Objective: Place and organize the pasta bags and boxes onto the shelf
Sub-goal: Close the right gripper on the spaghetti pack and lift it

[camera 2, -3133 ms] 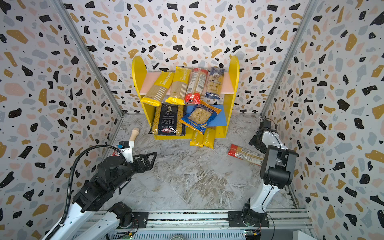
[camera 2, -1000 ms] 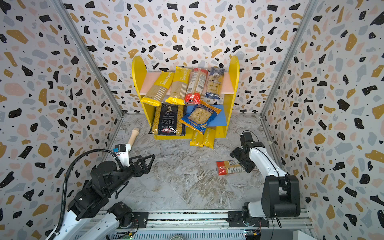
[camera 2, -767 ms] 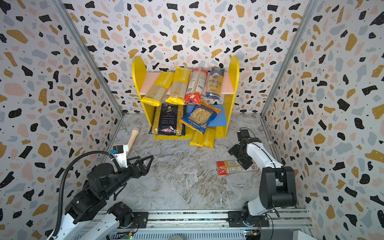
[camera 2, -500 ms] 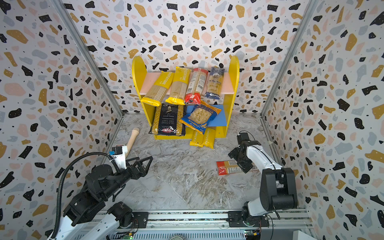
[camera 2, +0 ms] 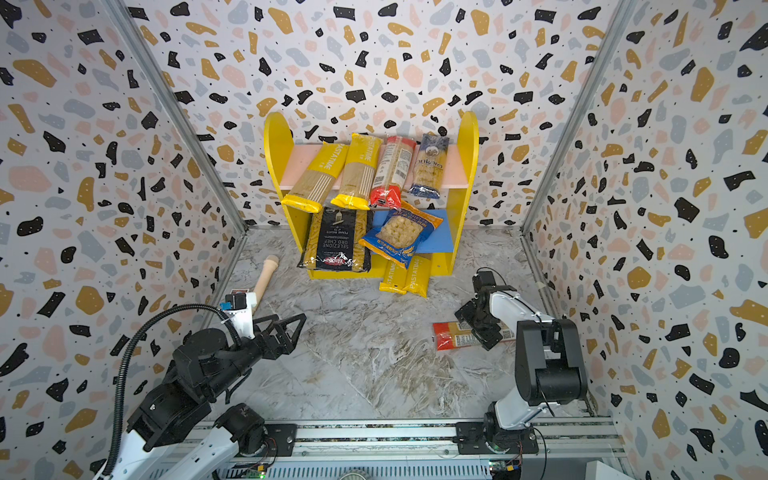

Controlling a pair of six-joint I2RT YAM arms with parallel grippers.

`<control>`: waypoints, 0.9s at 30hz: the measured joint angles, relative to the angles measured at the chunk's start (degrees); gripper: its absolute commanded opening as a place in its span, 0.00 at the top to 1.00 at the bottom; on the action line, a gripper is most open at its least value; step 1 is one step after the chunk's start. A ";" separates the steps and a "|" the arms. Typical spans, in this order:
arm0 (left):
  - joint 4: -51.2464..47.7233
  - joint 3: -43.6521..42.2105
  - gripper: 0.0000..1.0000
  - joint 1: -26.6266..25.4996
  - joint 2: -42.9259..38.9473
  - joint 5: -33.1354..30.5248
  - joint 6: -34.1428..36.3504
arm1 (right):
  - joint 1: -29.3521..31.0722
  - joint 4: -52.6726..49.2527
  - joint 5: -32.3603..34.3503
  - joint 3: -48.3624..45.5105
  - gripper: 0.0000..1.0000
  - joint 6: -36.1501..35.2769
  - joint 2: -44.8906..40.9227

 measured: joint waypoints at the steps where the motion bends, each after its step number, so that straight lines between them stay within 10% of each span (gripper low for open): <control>1: 0.02 0.02 0.00 0.00 0.17 -0.04 0.02 | 0.00 0.00 -0.07 0.37 0.01 0.00 0.39; 13: 0.07 0.11 0.00 0.00 1.84 -0.55 0.42 | -0.68 -0.52 0.46 5.11 0.02 -0.98 5.79; 16: 0.17 0.11 0.00 0.00 2.01 -0.55 0.39 | -0.28 -0.59 0.85 4.92 0.16 -1.95 5.84; 23: 0.52 0.11 0.00 0.00 2.03 -0.79 0.22 | 0.61 2.73 1.46 2.19 0.82 -5.18 3.10; 27: 0.46 0.11 0.00 0.00 1.86 -1.38 -0.07 | 0.79 5.55 0.00 1.01 0.97 -7.26 1.14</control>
